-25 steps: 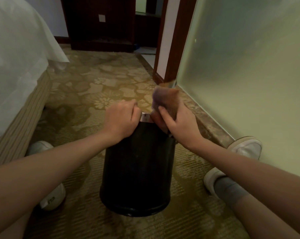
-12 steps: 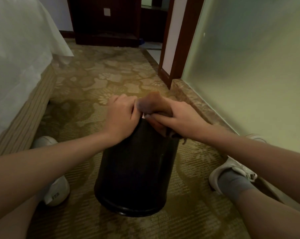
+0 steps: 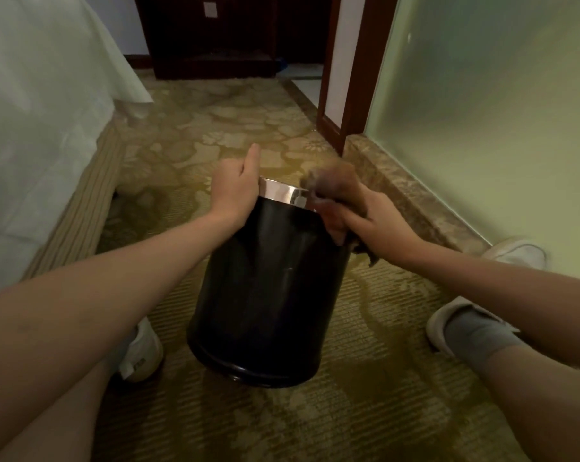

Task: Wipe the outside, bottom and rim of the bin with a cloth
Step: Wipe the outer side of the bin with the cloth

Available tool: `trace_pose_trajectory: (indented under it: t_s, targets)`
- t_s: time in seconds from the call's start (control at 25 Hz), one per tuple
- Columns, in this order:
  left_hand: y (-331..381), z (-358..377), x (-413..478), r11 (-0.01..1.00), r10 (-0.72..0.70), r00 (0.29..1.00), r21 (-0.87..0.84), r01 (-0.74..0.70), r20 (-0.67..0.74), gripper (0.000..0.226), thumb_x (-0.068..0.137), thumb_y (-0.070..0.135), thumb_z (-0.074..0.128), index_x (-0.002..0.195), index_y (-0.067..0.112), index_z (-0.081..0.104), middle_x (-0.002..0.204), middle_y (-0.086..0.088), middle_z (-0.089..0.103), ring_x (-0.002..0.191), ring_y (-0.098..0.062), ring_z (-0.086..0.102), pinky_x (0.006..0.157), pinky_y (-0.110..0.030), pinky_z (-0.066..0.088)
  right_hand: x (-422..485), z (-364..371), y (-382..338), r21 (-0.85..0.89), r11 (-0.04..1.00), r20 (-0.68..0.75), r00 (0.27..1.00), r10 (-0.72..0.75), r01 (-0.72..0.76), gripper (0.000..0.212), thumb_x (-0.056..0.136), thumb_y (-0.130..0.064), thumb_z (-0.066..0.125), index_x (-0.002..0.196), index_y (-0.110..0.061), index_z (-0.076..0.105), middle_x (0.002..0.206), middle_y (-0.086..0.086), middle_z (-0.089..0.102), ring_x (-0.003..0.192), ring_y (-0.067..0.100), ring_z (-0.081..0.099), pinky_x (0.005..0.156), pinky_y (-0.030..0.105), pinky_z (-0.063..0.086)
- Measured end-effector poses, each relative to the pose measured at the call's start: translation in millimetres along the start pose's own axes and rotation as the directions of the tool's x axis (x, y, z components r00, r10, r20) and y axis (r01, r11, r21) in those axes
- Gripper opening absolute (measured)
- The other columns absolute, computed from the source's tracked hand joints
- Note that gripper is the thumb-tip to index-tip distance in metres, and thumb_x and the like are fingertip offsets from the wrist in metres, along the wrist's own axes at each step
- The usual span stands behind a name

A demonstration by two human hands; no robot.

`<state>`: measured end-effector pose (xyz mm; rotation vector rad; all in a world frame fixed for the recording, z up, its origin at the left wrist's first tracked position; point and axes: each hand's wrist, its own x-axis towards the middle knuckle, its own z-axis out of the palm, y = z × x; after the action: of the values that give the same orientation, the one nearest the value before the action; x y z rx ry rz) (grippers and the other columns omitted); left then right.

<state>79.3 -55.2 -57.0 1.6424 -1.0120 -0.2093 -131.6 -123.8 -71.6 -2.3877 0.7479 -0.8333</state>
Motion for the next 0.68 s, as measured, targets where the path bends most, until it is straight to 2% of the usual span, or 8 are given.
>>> trace_pose_trajectory:
  t_s: [0.08,0.16,0.28,0.36,0.44,0.52,0.6,0.68]
  targets:
    - [2,1,1,0.999,0.017,1.000,0.051,-0.018,0.026,0.059,0.101,0.035,0.042,0.051,0.003,0.045,0.049,-0.006,0.041,0.047,-0.015,0.037,0.044,-0.023,0.027,-3,-5,14,0.081,0.995,-0.011,0.998,0.054,-0.053,0.024,0.095,-0.036,0.059,0.112,-0.020,0.066,0.098,-0.003,0.072,0.092,0.013,0.069,0.085,0.049,0.053]
    - [9,4,-2,0.971,0.126,0.989,0.192,-0.139,0.080,0.059,0.101,0.032,0.041,0.045,0.013,0.036,0.044,0.001,0.033,0.043,-0.013,0.030,0.042,-0.021,0.024,-4,-4,13,0.116,0.992,-0.019,0.998,0.057,-0.055,0.021,0.095,-0.034,0.059,0.109,-0.021,0.067,0.098,-0.004,0.072,0.091,0.013,0.069,0.085,0.049,0.053]
    - [25,17,-10,0.884,0.299,0.937,0.317,-0.343,0.179,0.061,0.102,0.032,0.039,0.045,0.012,0.047,0.044,0.001,0.039,0.043,-0.015,0.037,0.049,-0.028,0.022,-7,0,-9,-0.012,1.000,-0.092,0.996,0.022,-0.023,0.027,0.086,-0.055,0.051,0.092,-0.031,0.063,0.087,-0.010,0.069,0.083,0.012,0.067,0.076,0.041,0.053]
    - [30,19,-11,0.924,0.263,0.949,0.238,-0.299,0.172,0.061,0.103,0.032,0.038,0.045,0.014,0.045,0.044,0.002,0.041,0.043,-0.011,0.038,0.052,-0.032,0.021,-8,1,-33,-0.132,0.991,-0.141,0.990,0.007,-0.026,0.023,0.084,-0.060,0.049,0.079,-0.037,0.051,0.074,-0.013,0.061,0.074,0.012,0.064,0.066,0.035,0.049]
    - [22,22,-11,0.967,0.209,0.966,0.112,-0.227,0.153,0.057,0.103,0.033,0.039,0.050,0.015,0.052,0.048,0.003,0.050,0.048,-0.007,0.045,0.052,-0.032,0.031,1,-6,-56,-0.227,0.971,-0.085,0.994,0.062,-0.080,0.030,0.088,-0.060,0.052,0.074,-0.034,0.051,0.070,-0.011,0.059,0.069,0.015,0.061,0.062,0.033,0.045]
    - [8,31,-10,0.992,0.107,0.984,-0.082,-0.096,0.146,0.043,0.095,0.035,0.042,0.068,0.013,0.066,0.068,-0.010,0.067,0.067,-0.018,0.063,0.066,-0.034,0.049,12,-13,-71,-0.329,0.930,0.007,0.984,0.178,-0.166,0.038,0.087,-0.063,0.052,0.077,-0.027,0.055,0.074,-0.007,0.059,0.069,0.019,0.057,0.062,0.032,0.043]
    - [6,40,-16,0.973,-0.015,0.993,-0.228,0.042,0.116,0.039,0.085,0.041,0.043,0.075,0.012,0.066,0.078,-0.018,0.066,0.074,-0.028,0.062,0.073,-0.047,0.052,14,-11,-74,-0.419,0.887,0.019,0.975,0.223,-0.195,0.043,0.086,-0.065,0.051,0.081,-0.023,0.054,0.078,-0.003,0.059,0.070,0.023,0.055,0.064,0.033,0.043]
    - [10,43,-23,0.967,-0.038,0.996,-0.247,0.057,0.083,0.047,0.090,0.044,0.044,0.068,0.008,0.062,0.067,-0.012,0.057,0.066,-0.018,0.050,0.063,-0.047,0.047,0,-11,-65,-0.400,0.913,-0.053,0.996,0.066,-0.081,0.040,0.087,-0.062,0.052,0.090,-0.022,0.060,0.083,-0.001,0.067,0.076,0.025,0.062,0.066,0.036,0.049]
